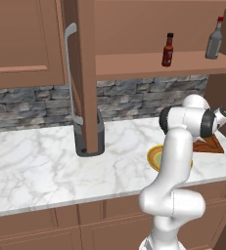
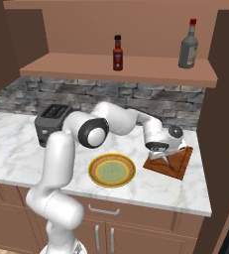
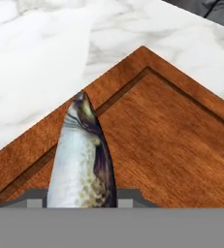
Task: Pick the fish from the plate and place it on the cutting board. Then pick the condiment bottle from the cabinet and place it next to the cutting board.
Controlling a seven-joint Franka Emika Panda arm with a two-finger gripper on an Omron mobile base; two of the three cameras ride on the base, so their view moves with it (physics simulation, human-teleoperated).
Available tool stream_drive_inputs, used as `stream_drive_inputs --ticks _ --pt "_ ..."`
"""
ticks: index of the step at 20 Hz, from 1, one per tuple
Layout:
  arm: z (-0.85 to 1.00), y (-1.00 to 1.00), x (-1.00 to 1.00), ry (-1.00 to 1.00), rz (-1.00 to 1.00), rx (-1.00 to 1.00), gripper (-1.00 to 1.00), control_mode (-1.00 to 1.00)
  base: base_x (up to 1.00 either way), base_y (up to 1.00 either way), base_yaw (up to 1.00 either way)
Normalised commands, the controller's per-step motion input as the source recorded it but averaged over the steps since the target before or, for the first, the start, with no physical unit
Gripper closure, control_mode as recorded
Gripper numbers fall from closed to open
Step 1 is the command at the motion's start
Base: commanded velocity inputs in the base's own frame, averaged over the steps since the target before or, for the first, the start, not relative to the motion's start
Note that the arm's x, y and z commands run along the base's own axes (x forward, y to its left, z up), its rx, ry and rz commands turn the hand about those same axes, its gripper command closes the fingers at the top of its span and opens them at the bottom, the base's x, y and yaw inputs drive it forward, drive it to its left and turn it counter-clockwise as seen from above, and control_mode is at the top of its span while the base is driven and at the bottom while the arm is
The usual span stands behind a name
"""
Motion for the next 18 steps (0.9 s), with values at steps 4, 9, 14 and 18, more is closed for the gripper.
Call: stream_drive_inputs --ticks 4,9,14,18 --pt "-0.09 0.07 -0.02 -0.01 0.02 0.00 -1.00 -1.00 0.00 0.00 0.00" --pt "0.06 0.20 -0.29 -0.05 0.00 0.00 -1.00 -1.00 0.00 0.00 0.00" --pt "0.33 0.34 -0.38 -0.08 0.00 -0.01 -1.00 -1.00 0.00 0.00 0.00" --pt "0.56 0.36 -0.28 -0.05 0.00 -0.06 -1.00 -1.00 0.00 0.00 0.00"
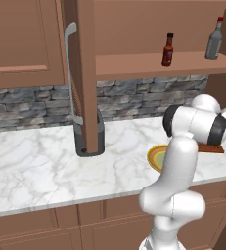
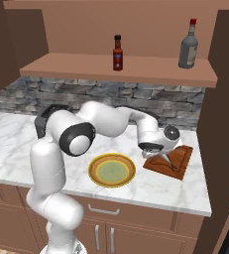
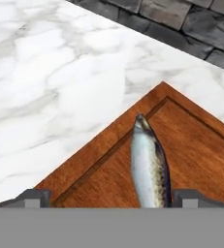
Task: Pick the fish from the plate and place it on the cutting board. Then pick the condiment bottle from the cabinet and place it next to the cutting board.
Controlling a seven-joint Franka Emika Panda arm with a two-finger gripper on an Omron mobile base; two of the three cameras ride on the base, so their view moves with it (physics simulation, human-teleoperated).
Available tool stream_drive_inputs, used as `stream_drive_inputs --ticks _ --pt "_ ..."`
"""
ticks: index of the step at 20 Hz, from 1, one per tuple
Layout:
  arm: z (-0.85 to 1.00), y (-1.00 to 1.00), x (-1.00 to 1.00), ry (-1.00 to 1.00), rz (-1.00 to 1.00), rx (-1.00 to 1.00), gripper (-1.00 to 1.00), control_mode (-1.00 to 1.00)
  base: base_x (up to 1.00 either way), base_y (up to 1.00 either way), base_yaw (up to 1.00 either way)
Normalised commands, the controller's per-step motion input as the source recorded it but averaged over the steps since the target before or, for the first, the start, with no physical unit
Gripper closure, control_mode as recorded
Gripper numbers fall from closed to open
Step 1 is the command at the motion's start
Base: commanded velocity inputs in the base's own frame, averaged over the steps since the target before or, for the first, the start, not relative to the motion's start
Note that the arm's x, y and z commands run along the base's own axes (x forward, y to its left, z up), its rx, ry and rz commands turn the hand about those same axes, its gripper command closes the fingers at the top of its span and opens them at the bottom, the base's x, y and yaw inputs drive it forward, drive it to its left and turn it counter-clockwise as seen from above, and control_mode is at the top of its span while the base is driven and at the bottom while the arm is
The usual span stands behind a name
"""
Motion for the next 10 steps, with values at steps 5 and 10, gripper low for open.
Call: stream_drive_inputs --ticks 5,10 --pt "0.62 0.35 -0.23 0.00 0.00 -0.08 -1.00 -1.00 0.00 0.00 0.00" --pt "0.48 0.40 -0.37 0.00 0.00 -0.08 -1.00 -1.00 0.00 0.00 0.00"
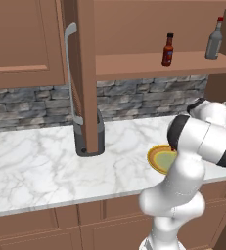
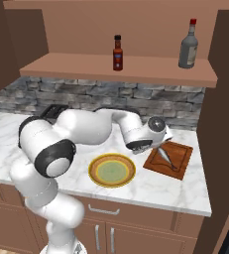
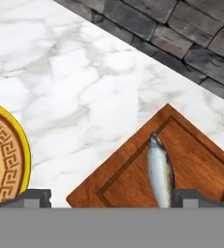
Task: Pick the fish from the plate and place it on the cutting board. Then pick the condiment bottle from the cabinet and place it next to the cutting board.
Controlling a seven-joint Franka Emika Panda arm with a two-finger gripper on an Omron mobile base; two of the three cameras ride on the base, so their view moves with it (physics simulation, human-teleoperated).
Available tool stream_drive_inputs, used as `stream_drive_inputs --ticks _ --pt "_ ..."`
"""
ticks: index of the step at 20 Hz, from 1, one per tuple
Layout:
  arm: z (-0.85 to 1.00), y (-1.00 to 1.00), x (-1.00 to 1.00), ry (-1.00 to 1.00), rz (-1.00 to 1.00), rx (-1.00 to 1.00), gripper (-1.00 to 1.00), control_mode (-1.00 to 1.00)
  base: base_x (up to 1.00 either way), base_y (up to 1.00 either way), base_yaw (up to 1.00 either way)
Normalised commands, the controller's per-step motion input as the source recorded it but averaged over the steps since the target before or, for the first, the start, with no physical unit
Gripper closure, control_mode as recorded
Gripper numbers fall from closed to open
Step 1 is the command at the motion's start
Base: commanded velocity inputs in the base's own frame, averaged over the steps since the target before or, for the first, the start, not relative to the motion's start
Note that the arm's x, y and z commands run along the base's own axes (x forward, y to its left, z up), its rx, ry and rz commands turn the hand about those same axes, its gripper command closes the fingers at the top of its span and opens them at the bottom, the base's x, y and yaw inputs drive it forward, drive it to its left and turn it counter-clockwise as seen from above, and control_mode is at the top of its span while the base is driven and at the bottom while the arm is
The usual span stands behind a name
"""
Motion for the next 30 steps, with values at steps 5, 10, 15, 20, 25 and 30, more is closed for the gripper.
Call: stream_drive_inputs --ticks 5,10,15,20,25,30 --pt "0.20 0.38 -0.50 -0.10 -0.03 -0.01 -1.00 -1.00 0.00 0.00 0.00" --pt "0.09 0.41 -0.53 -0.16 -0.01 0.05 -1.00 -1.00 0.00 0.00 0.00" --pt "0.21 0.51 -0.43 -0.17 0.00 0.07 -1.00 -1.00 0.00 0.00 0.00" --pt "0.29 0.61 -0.34 -0.17 0.00 0.07 -1.00 -1.00 0.00 0.00 0.00" --pt "0.27 0.61 -0.23 -0.18 0.00 0.09 -1.00 -1.00 0.00 0.00 0.00" --pt "0.26 0.53 -0.18 -0.17 0.00 0.10 -1.00 -1.00 0.00 0.00 0.00"
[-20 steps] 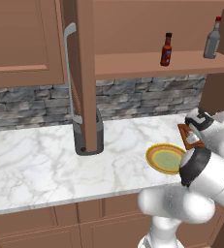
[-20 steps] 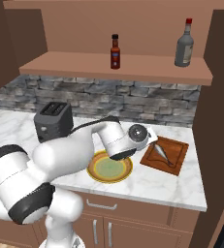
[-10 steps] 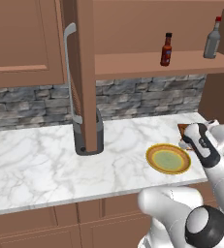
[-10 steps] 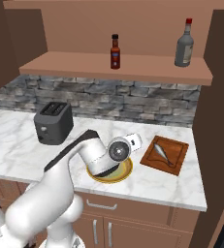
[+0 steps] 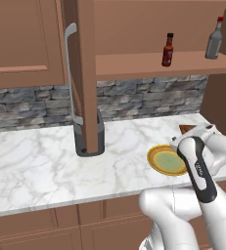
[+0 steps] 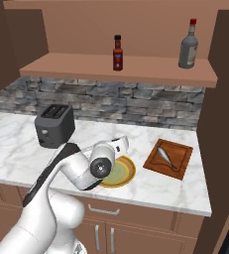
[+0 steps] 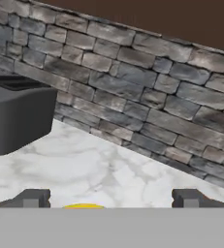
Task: Pick the fish from the plate and place it on the cutting board. Then pick the condiment bottle from the cabinet and place it next to the cutting board.
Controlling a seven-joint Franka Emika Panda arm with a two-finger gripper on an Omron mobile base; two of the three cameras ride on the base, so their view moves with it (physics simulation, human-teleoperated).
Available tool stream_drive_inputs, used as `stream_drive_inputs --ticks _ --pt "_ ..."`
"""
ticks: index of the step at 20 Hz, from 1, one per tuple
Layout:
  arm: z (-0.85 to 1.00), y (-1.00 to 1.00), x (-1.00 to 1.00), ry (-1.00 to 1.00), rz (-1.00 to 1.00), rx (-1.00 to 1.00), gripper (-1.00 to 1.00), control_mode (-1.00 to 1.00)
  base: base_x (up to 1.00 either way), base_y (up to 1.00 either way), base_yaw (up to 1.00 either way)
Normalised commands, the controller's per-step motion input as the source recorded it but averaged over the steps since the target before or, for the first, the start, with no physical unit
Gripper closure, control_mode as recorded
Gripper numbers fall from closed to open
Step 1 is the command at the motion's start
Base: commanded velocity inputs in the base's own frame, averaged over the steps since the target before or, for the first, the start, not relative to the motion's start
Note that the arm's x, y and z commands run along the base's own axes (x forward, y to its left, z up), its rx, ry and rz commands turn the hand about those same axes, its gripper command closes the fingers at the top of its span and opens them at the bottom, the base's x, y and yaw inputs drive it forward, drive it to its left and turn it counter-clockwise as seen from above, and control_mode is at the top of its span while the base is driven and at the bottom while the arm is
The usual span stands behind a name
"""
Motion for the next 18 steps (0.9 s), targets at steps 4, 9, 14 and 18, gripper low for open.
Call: stream_drive_inputs --ticks 4,9,14,18 --pt "0.22 0.47 -0.17 -0.11 0.00 0.10 -1.00 -1.00 0.00 0.00 0.00" --pt "0.10 0.41 -0.16 -0.05 0.03 0.09 -1.00 -1.00 0.00 0.00 0.00" --pt "0.00 0.48 -0.10 -0.01 0.11 0.04 -1.00 -1.00 0.00 0.00 0.00" --pt "0.00 0.41 -0.11 -0.04 0.12 0.01 -1.00 -1.00 0.00 0.00 0.00"
